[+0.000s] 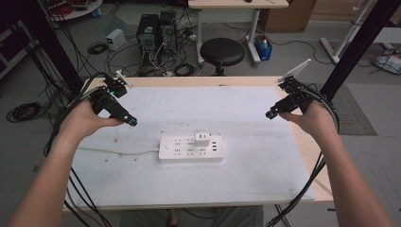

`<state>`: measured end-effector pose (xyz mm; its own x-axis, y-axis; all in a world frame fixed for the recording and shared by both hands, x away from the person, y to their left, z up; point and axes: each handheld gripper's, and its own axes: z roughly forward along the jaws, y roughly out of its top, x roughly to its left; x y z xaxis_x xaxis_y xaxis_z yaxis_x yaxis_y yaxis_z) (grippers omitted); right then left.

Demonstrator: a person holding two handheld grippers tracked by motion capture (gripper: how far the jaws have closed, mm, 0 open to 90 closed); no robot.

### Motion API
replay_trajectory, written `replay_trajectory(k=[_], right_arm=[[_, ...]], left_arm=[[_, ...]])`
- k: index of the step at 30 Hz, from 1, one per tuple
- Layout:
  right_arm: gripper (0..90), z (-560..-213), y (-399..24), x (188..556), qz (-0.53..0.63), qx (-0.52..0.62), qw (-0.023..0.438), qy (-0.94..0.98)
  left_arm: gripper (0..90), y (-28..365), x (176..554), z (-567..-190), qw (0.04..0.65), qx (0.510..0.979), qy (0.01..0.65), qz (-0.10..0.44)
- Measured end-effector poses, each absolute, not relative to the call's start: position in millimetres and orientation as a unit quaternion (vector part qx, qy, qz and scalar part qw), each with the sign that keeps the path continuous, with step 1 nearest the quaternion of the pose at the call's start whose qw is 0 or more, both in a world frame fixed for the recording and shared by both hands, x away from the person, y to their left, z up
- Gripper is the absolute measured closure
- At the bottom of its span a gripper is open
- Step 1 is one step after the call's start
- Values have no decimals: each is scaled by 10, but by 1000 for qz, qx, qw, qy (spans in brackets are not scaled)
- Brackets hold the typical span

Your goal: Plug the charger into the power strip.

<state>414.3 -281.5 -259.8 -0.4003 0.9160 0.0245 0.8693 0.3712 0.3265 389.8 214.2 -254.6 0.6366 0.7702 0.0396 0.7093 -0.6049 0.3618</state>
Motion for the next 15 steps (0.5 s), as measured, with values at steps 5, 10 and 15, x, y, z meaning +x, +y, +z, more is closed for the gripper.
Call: replay_trajectory(k=[5,10,15], right_arm=[[198,-2602,-2815,4137,145,539,82,826],[198,-2599,-2809,4125,144,539,82,826],[198,-2607,-2817,4113,150,533,83,829]], left_arm=[[170,2127,3893,-2547,159,892,412,95],[170,2120,3885,-2544,161,891,413,97],[170,2130,3869,-2555,172,890,410,98]])
